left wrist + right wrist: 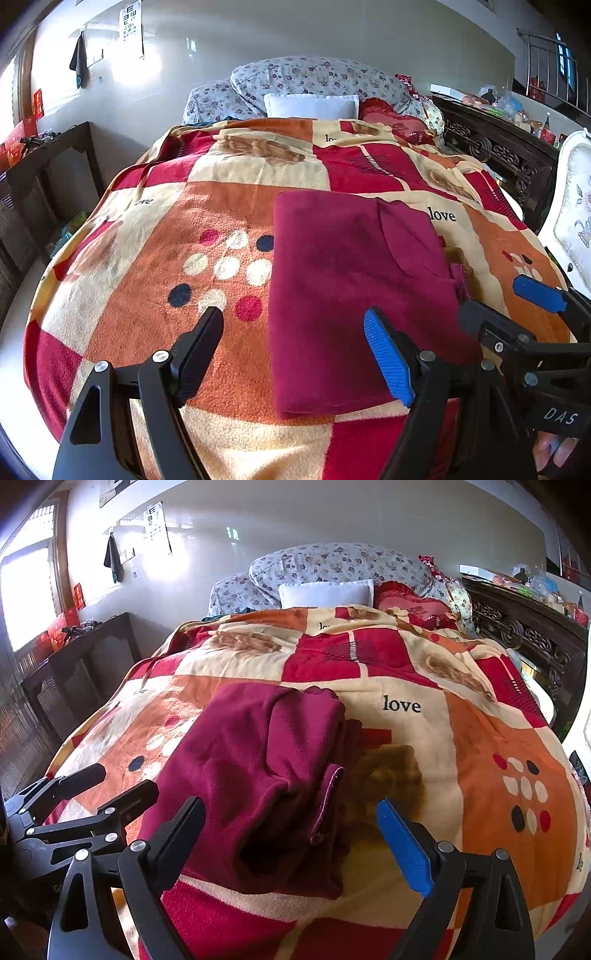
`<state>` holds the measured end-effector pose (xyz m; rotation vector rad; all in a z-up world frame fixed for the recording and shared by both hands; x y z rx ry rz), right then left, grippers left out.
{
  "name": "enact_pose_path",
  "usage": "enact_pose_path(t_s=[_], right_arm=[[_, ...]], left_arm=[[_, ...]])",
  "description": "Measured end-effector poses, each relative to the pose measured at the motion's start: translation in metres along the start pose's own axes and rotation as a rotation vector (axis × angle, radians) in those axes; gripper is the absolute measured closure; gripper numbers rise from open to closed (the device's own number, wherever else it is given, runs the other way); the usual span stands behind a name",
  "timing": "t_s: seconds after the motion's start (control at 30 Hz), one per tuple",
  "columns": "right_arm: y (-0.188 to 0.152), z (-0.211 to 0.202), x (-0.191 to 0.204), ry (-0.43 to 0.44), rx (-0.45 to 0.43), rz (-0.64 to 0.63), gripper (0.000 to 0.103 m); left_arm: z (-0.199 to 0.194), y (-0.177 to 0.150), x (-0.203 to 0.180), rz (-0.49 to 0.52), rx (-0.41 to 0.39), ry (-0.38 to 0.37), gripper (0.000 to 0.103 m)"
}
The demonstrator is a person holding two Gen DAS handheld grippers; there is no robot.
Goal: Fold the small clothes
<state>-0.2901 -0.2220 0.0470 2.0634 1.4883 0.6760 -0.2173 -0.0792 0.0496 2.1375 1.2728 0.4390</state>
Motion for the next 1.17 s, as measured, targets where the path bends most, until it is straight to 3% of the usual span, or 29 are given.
enact_pose_path(t_s=[0.83,1.17], right_arm=[[-0.002,0.009,-0.002,0.011,0.028,0.004,0.006],[0.001,0.009,-0.013,0.017,0.028,0.018,0.006]], left_arm=[[0.012,-0.003,-0.002,-0.001,0.024,-0.013,0.025],[0.013,0.001,0.001,0.003,-0.006,-0.008,0.025]])
Point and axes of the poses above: each gripper's, at about its wrist camera, not at the fingertips, and z roughly the way its jaws point, x to its left, y to its top, the point moved 7 cm from there along z, roughly the way its jaws point, and after that the axes turned 7 degrees about x, right-handed, at the moved point
